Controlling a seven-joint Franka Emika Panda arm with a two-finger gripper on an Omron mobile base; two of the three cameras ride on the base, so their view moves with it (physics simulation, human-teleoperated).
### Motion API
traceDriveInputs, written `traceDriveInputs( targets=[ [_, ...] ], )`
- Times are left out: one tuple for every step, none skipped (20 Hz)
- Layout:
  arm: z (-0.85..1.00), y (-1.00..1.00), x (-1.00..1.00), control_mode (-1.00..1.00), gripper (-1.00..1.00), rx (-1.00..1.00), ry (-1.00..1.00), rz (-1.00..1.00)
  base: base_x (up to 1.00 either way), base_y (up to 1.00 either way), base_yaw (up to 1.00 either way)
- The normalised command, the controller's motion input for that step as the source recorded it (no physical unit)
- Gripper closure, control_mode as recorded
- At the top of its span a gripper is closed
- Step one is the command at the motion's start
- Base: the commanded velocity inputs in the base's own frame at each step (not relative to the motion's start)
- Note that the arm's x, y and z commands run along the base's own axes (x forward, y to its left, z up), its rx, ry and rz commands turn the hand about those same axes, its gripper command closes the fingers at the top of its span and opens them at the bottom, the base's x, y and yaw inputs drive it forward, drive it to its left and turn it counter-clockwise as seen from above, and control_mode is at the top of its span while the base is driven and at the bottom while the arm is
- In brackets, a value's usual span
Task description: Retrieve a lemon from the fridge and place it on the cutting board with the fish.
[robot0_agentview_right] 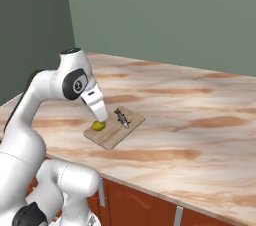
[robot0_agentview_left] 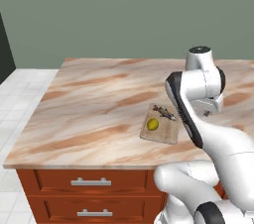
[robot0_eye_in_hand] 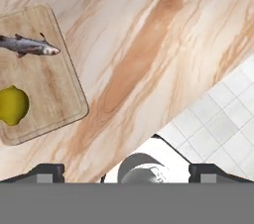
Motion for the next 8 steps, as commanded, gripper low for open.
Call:
traceDriveInputs(
  targets=[
    [0.55, -0.17, -0.54, -1.0, -1.0, 0.09, 0.04, 0.35, 0.0, 0.0, 0.0],
    [0.56, -0.06, -0.41, -1.0, -1.0, 0.06, 0.09, 0.38, 0.0, 0.0, 0.0],
    [0.49, -0.01, -0.35, -1.0, -1.0, 0.05, 0.11, 0.39, 0.0, 0.0, 0.0],
    [0.43, 0.0, -0.39, -1.0, -1.0, 0.03, 0.09, 0.39, 0.0, 0.0, 0.0],
    [0.34, 0.0, -0.36, -1.0, -1.0, 0.02, 0.08, 0.39, 0.0, 0.0, 0.0],
    [0.26, 0.0, -0.39, -1.0, -1.0, 0.02, 0.06, 0.37, 0.0, 0.0, 0.0],
    [0.12, 0.0, -0.37, -1.0, -1.0, 0.0, 0.07, 0.32, 0.0, 0.0, 0.0],
    [0.0, 0.0, -0.36, -1.0, -1.0, 0.0, 0.06, 0.26, 0.0, 0.0, 0.0]
  ],
)
